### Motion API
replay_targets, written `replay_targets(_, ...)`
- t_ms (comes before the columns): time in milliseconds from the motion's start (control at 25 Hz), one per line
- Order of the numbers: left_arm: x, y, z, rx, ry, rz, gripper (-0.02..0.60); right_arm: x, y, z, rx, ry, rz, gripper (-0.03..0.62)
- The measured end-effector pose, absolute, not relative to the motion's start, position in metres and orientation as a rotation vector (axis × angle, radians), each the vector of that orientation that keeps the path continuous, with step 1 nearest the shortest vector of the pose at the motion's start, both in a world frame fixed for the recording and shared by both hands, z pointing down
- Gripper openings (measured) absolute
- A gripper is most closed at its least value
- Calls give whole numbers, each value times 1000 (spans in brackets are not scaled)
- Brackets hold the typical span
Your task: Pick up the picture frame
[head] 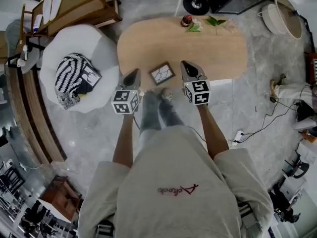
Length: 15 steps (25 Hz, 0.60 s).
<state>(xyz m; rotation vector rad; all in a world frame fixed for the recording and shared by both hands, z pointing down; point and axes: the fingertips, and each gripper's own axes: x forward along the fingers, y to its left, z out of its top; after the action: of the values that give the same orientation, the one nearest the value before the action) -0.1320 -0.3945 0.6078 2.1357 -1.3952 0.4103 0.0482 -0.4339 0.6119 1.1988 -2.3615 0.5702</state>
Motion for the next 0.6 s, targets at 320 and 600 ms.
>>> replay_targets(320, -129, -359, 664, 2075, -1356, 443, 0, 45, -397, 666, 1168, -2317, 651, 6)
replay_targets(600, -121, -333, 714, 2031, -1316, 462, 0, 46, -369, 714, 1142, -2276, 715, 6)
